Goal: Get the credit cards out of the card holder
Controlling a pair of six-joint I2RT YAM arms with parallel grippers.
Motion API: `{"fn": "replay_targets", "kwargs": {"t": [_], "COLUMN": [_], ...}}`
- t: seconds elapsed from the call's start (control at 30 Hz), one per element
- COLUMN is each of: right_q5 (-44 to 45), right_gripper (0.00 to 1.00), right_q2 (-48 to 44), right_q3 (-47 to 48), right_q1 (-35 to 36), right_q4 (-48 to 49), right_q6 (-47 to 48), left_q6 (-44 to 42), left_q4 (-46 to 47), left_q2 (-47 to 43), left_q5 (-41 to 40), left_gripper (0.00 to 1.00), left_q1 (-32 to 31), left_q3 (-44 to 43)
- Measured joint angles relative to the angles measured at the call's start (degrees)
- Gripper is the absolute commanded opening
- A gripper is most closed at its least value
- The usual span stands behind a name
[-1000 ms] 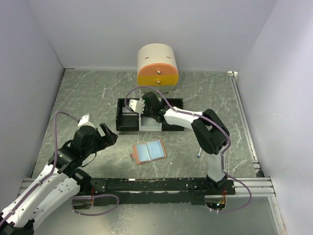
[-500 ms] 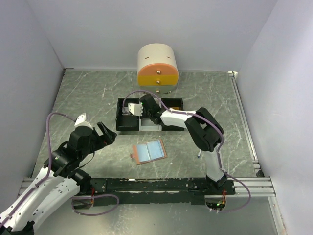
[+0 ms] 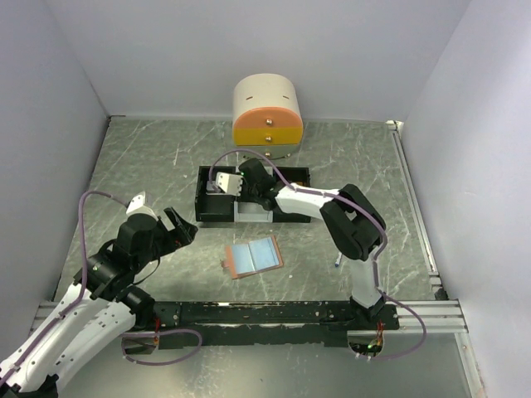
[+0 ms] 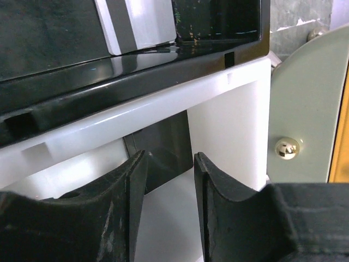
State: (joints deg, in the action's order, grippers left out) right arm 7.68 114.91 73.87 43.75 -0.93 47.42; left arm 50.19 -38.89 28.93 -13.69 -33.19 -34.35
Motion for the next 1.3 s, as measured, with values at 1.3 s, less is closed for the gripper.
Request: {"fn": "replay_targets", "kwargs": {"t": [1.3], "right_q5": [-18.5], "right_gripper": [0.58], "right_q2": [-39.4], "right_q3": [-39.5], "right_q1": [-1.8], "right_q4": [-2.5], "right_q6": [-87.0], "left_q6": [1.8], "left_q4": [24.2], "left_q2": [22.2], "left_q5": [20.9], "left_gripper": [0.89], "left_q1": [-5.7], "left_q3": [11.5]}}
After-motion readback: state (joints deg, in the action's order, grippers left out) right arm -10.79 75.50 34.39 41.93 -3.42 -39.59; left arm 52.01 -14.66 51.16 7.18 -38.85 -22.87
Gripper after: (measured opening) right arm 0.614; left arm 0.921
